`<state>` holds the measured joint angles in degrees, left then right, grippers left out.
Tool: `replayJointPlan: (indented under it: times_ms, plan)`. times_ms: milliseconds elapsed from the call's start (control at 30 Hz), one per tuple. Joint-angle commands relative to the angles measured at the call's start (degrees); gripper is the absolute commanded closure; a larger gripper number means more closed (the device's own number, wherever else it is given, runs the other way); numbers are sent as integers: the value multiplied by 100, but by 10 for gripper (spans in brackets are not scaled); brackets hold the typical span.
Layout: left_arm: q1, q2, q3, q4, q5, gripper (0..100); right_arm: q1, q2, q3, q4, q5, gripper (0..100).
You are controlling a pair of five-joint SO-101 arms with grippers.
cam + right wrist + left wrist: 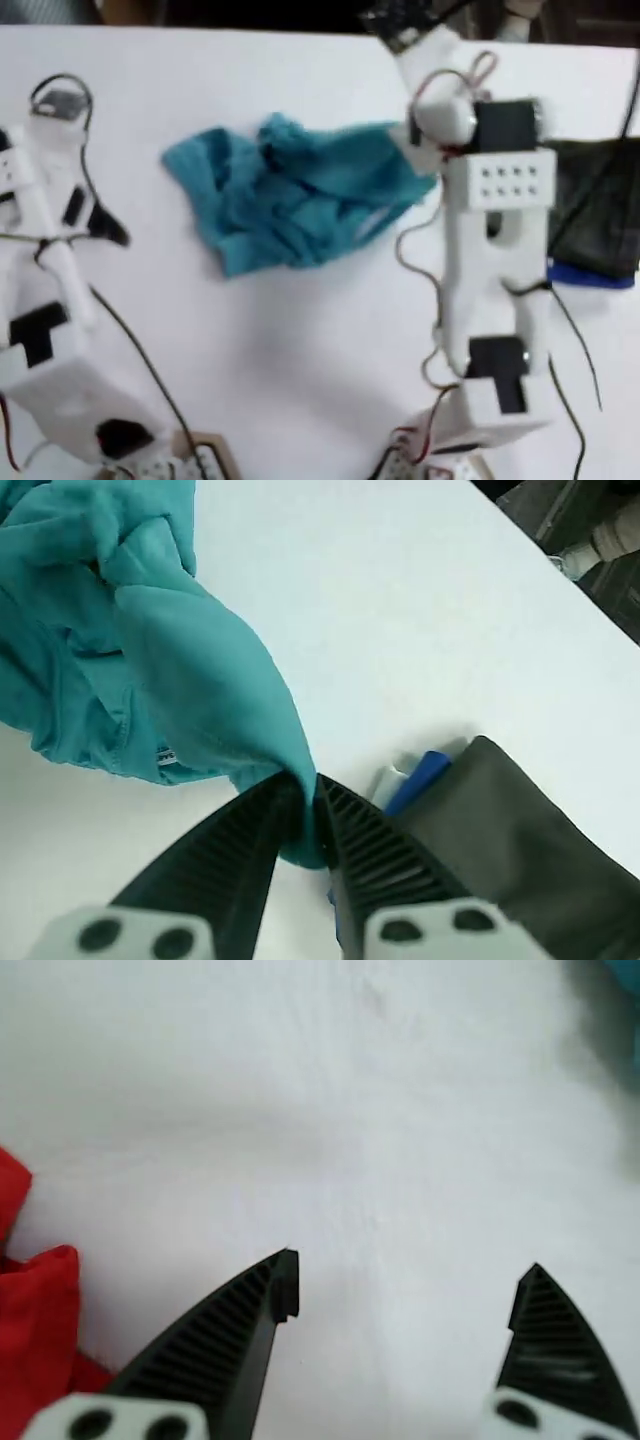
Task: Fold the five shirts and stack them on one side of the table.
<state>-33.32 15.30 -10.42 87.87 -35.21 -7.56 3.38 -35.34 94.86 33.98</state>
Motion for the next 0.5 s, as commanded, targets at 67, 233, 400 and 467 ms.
replayJointPlan:
  times_ms: [67, 233, 400, 467]
  plan:
    - [352, -26, 31, -53, -18, 650, 646, -585, -273, 22, 53, 977]
    - [642, -26, 198, -105, -53, 650, 1068, -620, -132, 48, 53, 977]
    - [1187, -88, 92, 97, 44, 650, 919, -646, 492, 4, 53, 977]
    - [1380, -79, 40, 273, 220, 650, 875, -664, 624, -4, 53, 977]
